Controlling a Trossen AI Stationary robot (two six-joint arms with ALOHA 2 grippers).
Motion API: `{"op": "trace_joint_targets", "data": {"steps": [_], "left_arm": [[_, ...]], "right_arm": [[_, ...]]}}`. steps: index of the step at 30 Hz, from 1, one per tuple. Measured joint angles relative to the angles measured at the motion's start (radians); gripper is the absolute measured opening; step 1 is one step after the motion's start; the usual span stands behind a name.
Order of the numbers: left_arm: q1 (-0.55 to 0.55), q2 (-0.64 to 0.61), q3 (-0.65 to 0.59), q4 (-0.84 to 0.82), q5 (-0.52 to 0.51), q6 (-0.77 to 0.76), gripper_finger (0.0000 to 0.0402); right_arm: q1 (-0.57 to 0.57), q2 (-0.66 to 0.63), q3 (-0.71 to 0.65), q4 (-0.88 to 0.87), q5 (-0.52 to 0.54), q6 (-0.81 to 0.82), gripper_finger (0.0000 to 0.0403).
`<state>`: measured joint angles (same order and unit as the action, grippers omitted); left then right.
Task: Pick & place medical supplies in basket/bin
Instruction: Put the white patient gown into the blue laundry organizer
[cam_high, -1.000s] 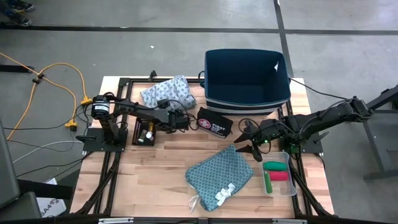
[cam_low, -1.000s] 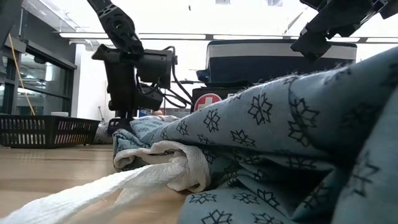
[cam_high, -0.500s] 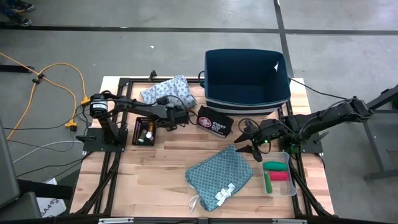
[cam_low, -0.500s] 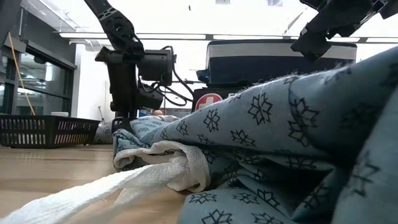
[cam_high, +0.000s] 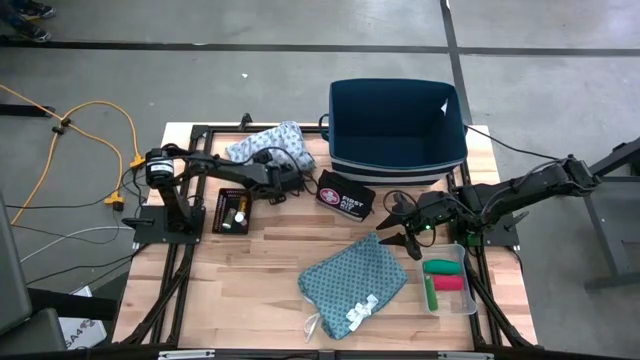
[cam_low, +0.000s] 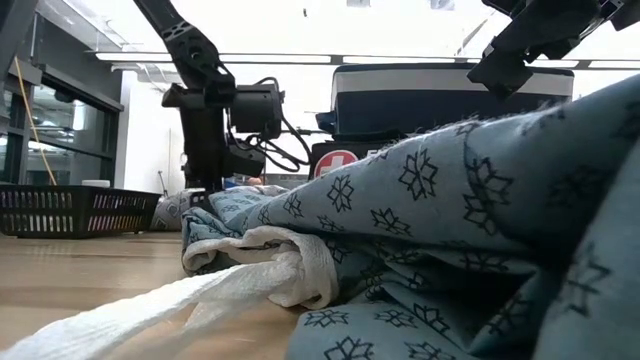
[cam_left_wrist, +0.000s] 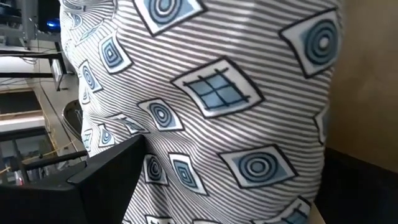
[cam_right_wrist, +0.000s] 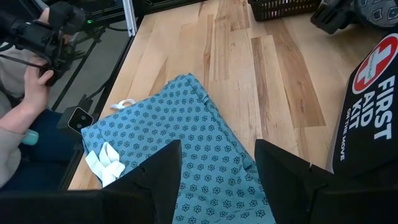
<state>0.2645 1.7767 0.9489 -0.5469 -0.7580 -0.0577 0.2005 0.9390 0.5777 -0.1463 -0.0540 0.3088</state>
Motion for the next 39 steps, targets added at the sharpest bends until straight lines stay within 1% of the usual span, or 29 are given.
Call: {"op": "trace_joint_targets", "data": {"steps": [15,22,24,30,39], "left_arm": [[0.044,0.001,0.000,0.039,0.002,0.035,0.0398],[0.075,0.001,0.000,0.059,0.034,0.077,0.0393],[0.077,0.001,0.000,0.062,0.025,0.076,0.0386],[0.075,0.006,-0.003,0.070,-0.061,0.036,0.0352],[0.078,0.019,-0.008,0.085,-0.076,0.035,0.0308]], "right_arm": [[0.000,0.000,0.000,0.000,0.000,0.000,0.0192],[0.000,0.000,0.000,0.000,0.000,0.000,0.0191],[0.000,0.000,0.000,0.000,0.000,0.000,0.0192],[0.000,0.000,0.000,0.000,0.000,0.000,0.0192],[0.000,0.000,0.000,0.000,0.000,0.000,0.0192]]}}
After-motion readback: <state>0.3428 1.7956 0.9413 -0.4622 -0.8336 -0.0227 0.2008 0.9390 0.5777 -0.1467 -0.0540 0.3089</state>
